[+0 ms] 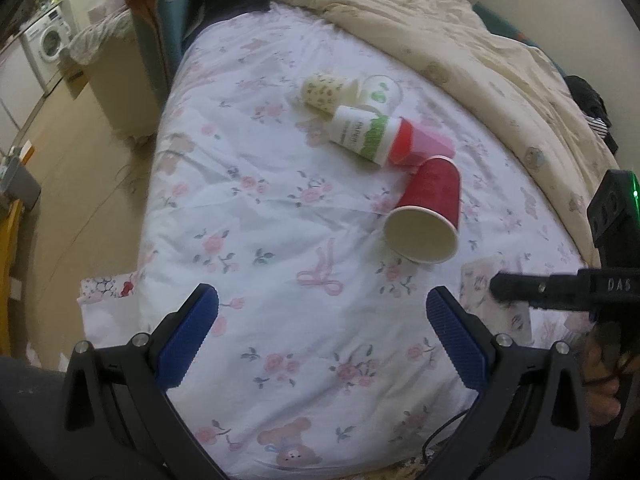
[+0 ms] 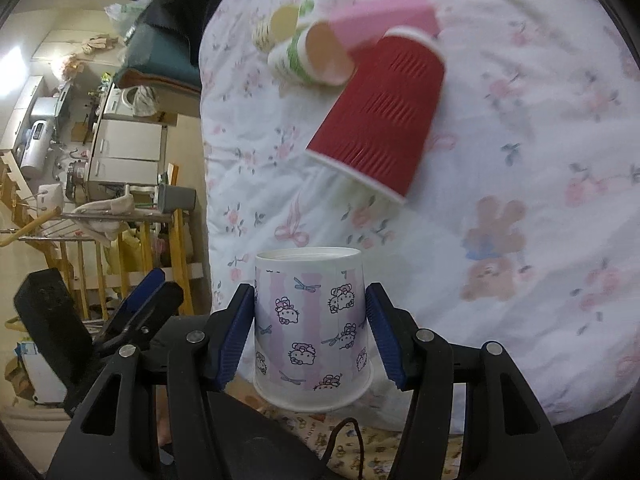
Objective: Flip cup upside down
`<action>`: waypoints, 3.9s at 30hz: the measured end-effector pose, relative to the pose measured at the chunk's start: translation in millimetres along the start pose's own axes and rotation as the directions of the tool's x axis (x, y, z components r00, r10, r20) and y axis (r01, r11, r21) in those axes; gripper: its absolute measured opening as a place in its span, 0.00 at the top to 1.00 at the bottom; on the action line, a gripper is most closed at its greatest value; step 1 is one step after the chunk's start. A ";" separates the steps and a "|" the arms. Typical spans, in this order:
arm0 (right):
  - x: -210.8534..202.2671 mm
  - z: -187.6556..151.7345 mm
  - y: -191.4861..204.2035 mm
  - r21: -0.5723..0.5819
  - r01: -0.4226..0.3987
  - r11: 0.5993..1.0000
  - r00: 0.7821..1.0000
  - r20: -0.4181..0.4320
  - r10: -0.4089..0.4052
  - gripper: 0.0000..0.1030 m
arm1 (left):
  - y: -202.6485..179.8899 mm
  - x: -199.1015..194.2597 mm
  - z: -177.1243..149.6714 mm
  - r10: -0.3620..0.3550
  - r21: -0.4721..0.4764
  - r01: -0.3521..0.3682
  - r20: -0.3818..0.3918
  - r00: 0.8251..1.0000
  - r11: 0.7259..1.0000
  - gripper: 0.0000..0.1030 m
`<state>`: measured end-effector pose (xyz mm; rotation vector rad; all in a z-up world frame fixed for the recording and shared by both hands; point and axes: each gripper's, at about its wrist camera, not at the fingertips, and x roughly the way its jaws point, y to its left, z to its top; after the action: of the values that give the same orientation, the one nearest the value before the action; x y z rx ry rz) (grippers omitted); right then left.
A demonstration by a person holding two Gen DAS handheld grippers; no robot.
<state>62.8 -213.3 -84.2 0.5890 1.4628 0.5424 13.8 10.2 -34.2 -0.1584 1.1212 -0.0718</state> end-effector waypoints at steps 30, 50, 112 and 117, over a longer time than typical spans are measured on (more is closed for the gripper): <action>-26.4 -16.2 31.2 -0.323 -0.018 0.946 0.983 0.167 0.076 0.42 | -43.9 6.7 -19.6 -0.239 0.119 0.249 -0.088 0.967 0.961 0.00; -35.2 -27.6 34.0 -0.373 0.139 0.918 0.969 0.244 -0.047 0.43 | -22.4 4.5 -14.0 -0.048 0.092 0.050 -0.021 0.999 0.995 0.01; -55.8 -122.9 44.7 -0.187 0.482 0.856 0.739 0.612 -0.282 0.03 | 2.0 -66.0 -73.4 0.108 -0.009 -0.110 0.270 0.957 0.994 0.00; -57.4 -138.1 37.1 -0.172 0.473 0.864 0.722 0.638 -0.268 0.03 | -2.7 -66.5 -83.4 0.103 -0.002 -0.107 0.289 0.952 0.994 0.00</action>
<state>-76.9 -218.4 -19.3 0.1501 0.8180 0.2228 -90.1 9.2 -9.9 -0.0928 0.8351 0.0383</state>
